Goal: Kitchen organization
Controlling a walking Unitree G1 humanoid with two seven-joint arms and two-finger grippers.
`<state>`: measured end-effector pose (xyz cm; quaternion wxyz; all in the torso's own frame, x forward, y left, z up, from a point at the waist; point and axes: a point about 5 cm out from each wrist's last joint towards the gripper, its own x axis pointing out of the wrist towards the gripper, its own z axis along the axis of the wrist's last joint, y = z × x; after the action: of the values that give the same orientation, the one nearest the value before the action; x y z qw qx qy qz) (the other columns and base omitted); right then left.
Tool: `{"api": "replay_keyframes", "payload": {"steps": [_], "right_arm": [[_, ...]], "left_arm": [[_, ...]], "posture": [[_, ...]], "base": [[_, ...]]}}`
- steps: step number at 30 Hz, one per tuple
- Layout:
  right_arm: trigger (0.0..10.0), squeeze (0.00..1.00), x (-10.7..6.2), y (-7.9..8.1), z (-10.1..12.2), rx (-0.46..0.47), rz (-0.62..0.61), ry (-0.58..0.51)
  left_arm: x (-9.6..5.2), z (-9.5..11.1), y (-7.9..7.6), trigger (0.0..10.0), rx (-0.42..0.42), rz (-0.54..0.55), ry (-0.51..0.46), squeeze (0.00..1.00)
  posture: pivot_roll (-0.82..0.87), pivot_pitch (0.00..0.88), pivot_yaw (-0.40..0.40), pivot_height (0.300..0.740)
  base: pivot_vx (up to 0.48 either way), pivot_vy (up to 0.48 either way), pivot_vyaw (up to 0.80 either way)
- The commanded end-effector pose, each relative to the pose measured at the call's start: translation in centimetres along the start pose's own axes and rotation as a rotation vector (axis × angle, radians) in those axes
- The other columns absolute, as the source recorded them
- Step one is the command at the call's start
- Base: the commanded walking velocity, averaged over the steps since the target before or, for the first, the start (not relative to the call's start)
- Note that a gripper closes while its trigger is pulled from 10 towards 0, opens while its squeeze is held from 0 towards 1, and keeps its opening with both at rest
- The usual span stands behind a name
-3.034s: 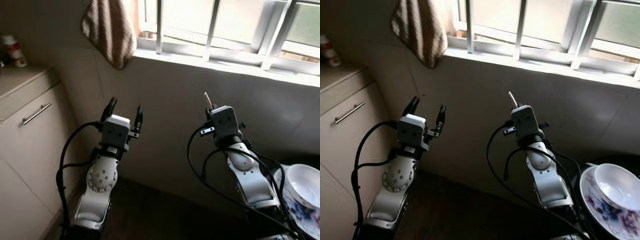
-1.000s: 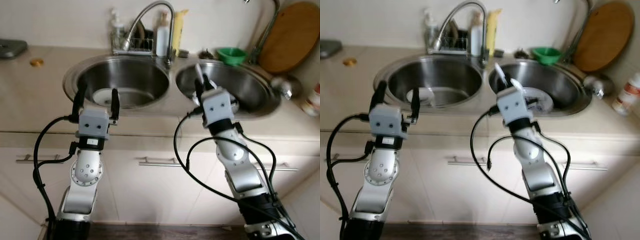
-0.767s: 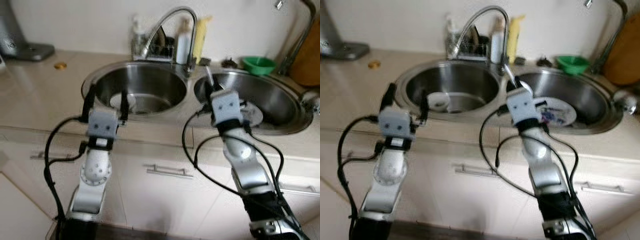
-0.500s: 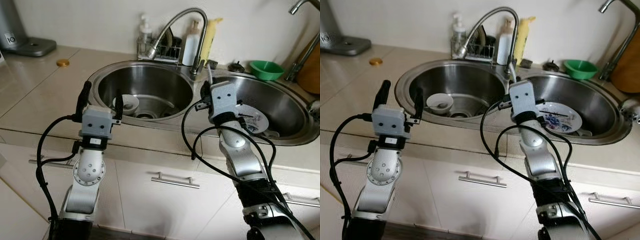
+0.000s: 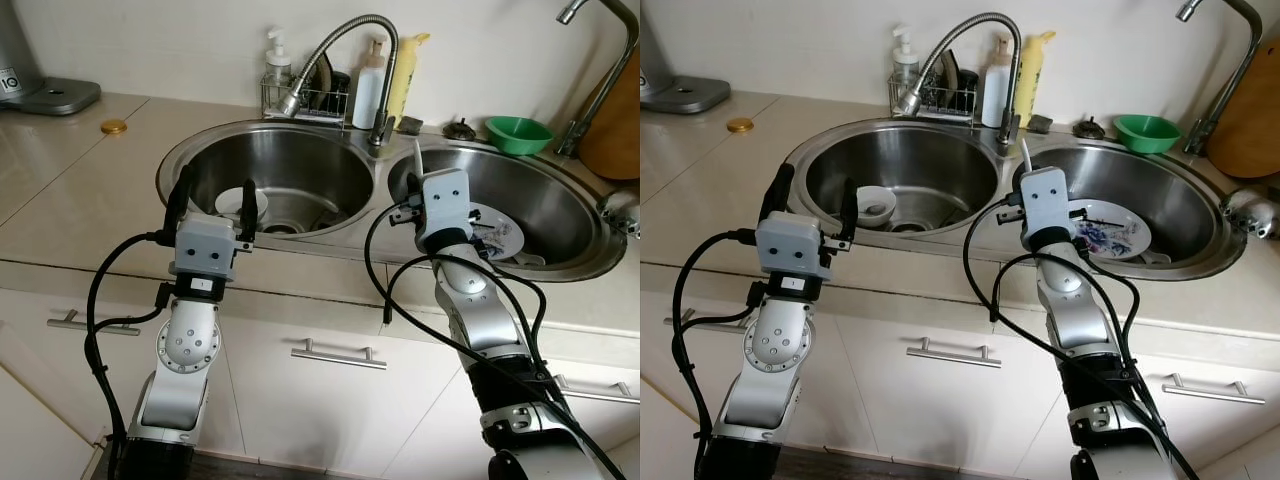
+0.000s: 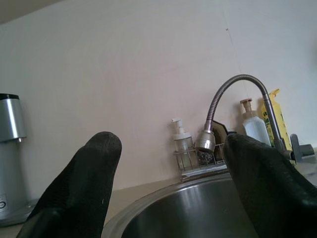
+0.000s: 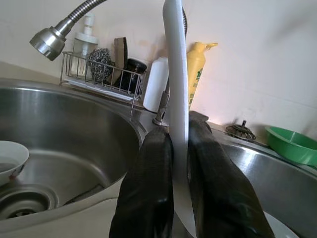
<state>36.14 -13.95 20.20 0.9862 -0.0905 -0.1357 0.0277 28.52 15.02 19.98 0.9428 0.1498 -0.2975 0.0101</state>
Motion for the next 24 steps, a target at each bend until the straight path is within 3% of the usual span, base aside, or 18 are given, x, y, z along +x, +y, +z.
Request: {"api": "replay_keyframes", "payload": {"steps": [1,4,6,10,24], "right_arm": [[10.0,0.0,-0.1,-0.9,0.5,0.017,-0.04,-0.03],[10.0,0.0,-0.2,-1.2,1.4,0.016,-0.06,-0.096],[10.0,0.0,-0.2,-1.1,2.7,-0.009,-0.046,-0.179],[10.0,0.0,-0.1,-1.0,3.8,-0.003,-0.037,-0.238],[10.0,0.0,-0.1,-1.0,4.3,0.002,-0.045,-0.269]], "left_arm": [[0.3,0.5,-0.1,10.0,-0.013,-0.006,-0.019,0.0],[0.3,0.4,-0.1,10.0,-0.015,-0.009,-0.02,0.0],[0.3,0.5,-0.2,10.0,-0.019,-0.013,-0.021,0.0],[0.3,0.5,-0.3,10.0,-0.023,-0.016,-0.022,0.0],[0.2,0.5,-0.3,10.0,-0.024,-0.018,-0.02,0.0]], "posture": [[0.05,0.0,-0.051,0.74],[0.05,0.0,-0.05,0.74],[0.05,0.0,-0.049,0.74],[0.05,0.0,-0.052,0.74],[0.05,0.0,-0.055,0.74]], "base": [[0.0,0.0,-0.8],[0.0,0.0,-0.8],[0.0,0.0,0.0],[0.0,0.0,0.0],[0.0,0.0,0.0]]}}
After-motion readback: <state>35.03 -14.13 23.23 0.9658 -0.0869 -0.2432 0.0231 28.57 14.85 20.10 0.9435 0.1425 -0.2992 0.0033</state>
